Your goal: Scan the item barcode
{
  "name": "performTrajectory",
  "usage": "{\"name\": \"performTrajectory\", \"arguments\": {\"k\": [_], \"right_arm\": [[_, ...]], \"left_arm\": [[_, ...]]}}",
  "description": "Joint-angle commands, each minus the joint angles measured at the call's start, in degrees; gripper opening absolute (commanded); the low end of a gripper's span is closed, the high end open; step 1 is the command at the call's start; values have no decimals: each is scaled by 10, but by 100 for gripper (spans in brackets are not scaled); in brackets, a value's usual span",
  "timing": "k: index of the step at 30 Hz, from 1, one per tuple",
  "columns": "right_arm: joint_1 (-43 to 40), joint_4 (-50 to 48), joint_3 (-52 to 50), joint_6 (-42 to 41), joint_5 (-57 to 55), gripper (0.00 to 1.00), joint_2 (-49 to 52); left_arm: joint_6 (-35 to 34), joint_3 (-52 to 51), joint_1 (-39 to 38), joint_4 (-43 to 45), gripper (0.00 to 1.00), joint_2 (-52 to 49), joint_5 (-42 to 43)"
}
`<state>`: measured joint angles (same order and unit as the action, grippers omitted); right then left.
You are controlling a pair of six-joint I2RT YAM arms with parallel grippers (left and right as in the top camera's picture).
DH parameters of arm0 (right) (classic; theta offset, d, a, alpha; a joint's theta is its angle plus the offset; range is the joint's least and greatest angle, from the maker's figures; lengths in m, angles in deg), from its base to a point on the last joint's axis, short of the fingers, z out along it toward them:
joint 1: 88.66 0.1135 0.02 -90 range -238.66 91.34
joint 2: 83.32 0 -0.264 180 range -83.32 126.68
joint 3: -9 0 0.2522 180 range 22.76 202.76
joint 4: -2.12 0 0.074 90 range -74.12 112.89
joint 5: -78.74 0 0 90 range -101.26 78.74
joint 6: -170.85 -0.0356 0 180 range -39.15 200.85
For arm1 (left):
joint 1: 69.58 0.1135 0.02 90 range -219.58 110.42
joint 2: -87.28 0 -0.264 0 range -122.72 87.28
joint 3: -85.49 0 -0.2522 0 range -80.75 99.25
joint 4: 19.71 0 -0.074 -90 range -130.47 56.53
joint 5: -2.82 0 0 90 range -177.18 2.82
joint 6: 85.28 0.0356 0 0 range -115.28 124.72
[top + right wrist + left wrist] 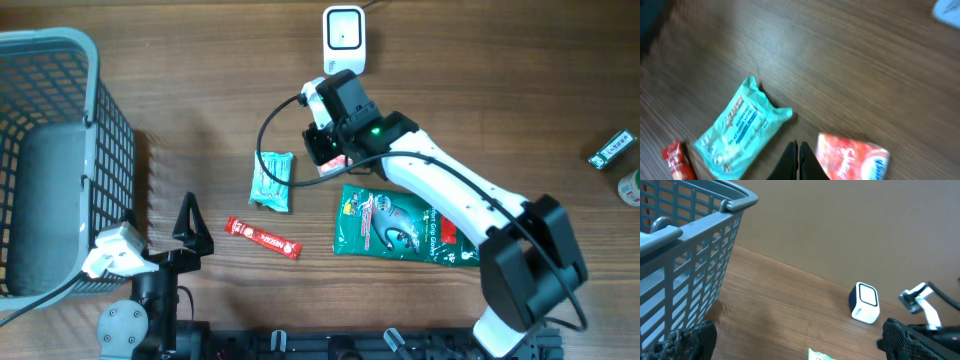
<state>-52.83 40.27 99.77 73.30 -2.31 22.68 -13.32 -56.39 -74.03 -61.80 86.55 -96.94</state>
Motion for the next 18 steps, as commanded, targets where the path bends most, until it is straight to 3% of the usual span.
{"name": "performTrajectory", "arguments": {"k": [1,10,14,18], "right_arm": [[0,-38,2,-32,0,5,63],[0,-35,2,-47,7,5,114],[0,58,2,-3,9,4,114],[-1,148,2,7,-125,5,114]], "left_arm": [[9,-2,-2,1,100,4,-1],[9,-2,-2,-17,100,4,-1],[9,-2,-2,-101,100,4,-1],[9,-2,-2,-225,100,4,-1]]}}
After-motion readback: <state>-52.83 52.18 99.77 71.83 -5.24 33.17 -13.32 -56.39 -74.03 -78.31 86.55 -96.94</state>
